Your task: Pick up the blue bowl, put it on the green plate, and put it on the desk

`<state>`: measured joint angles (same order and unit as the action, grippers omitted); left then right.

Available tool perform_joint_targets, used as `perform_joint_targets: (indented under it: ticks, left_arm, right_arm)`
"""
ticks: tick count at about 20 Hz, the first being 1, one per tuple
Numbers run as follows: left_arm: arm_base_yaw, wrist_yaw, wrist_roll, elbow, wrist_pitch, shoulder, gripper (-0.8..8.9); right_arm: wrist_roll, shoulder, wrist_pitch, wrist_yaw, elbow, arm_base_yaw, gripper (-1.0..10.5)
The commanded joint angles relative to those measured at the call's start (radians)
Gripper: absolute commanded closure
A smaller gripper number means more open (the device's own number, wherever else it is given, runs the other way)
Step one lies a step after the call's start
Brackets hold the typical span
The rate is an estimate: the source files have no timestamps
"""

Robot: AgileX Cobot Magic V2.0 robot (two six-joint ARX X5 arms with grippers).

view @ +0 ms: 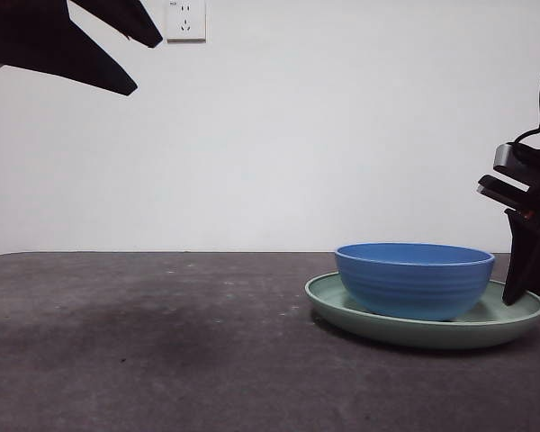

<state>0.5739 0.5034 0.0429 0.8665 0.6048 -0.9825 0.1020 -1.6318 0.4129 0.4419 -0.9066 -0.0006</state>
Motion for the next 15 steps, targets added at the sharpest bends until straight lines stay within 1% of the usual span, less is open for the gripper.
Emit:
perform_joint_targets:
  ticks: [1, 3, 6, 9, 12, 15]
  left_arm:
    - [0.007, 0.006, -0.008, 0.008, -0.007, -0.005, 5.87]
    - [0.007, 0.006, -0.008, 0.008, -0.007, -0.005, 5.87]
    - [0.007, 0.006, -0.008, 0.008, -0.007, -0.005, 5.87]
    - [0.007, 0.006, -0.008, 0.008, -0.007, -0.005, 5.87]
    - [0.007, 0.006, -0.009, 0.008, -0.008, -0.005, 5.87]
    - [0.007, 0.006, -0.009, 0.008, -0.008, -0.005, 5.87]
  right_arm:
    - [0.005, -0.014, -0.009, 0.005, -0.014, -0.002, 9.4]
    - [0.016, -0.008, -0.008, 0.018, -0.014, -0.004, 9.4]
    - [0.039, 0.021, -0.01, 0.075, -0.014, -0.01, 9.4]
    - [0.058, 0.077, -0.01, 0.095, -0.014, -0.009, 9.4]
    - [0.106, 0.133, -0.024, 0.142, -0.017, -0.003, 9.4]
    - [0.138, 0.172, -0.025, 0.141, -0.026, 0.029, 9.4]
